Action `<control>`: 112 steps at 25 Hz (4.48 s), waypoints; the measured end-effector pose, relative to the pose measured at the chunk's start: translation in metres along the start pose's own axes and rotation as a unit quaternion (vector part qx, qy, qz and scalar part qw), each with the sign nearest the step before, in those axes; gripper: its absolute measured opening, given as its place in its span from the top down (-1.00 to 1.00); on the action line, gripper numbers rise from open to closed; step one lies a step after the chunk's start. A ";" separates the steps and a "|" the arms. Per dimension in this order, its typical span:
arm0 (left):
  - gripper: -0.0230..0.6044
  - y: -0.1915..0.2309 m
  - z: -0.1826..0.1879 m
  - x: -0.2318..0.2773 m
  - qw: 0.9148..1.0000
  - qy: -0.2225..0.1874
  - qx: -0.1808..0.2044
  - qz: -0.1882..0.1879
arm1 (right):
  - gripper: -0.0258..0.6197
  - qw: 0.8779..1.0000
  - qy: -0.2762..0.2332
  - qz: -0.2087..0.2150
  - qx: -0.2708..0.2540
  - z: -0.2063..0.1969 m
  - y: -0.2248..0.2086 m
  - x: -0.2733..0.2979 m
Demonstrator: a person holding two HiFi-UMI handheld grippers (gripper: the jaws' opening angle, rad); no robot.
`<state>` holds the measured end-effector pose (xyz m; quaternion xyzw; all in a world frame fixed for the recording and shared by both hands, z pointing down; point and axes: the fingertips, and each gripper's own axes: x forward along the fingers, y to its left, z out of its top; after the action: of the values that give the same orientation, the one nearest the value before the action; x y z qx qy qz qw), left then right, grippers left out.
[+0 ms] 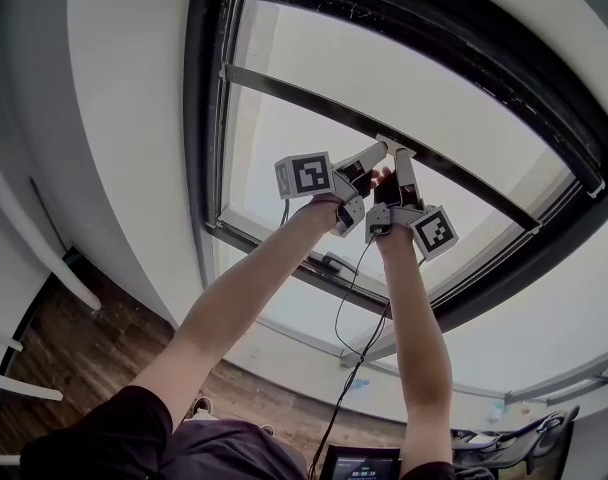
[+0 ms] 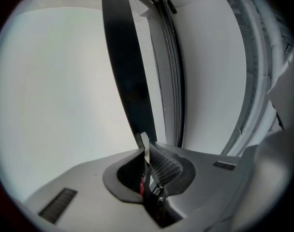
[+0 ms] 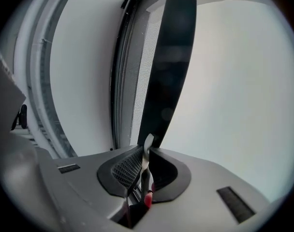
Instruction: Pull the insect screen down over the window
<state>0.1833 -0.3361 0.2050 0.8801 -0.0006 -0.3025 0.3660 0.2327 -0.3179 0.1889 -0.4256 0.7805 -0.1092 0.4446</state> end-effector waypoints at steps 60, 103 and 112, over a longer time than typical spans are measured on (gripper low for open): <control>0.77 0.068 -0.062 -0.061 0.996 0.007 -0.052 0.065 | 0.80 0.998 0.009 -0.045 0.039 -0.063 -0.057 -0.066; 0.63 0.078 -0.045 -0.049 0.994 -0.027 -0.069 0.078 | 0.79 0.995 0.078 -0.033 0.044 -0.069 -0.062 -0.060; 0.64 0.080 -0.044 -0.052 0.994 -0.036 -0.069 0.076 | 0.77 0.995 0.079 -0.045 0.036 -0.062 -0.064 -0.066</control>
<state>0.1822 -0.3551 0.3081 0.8384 -0.0600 -0.3046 0.4480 0.2366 -0.3198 0.3002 -0.4339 0.7888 -0.1901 0.3917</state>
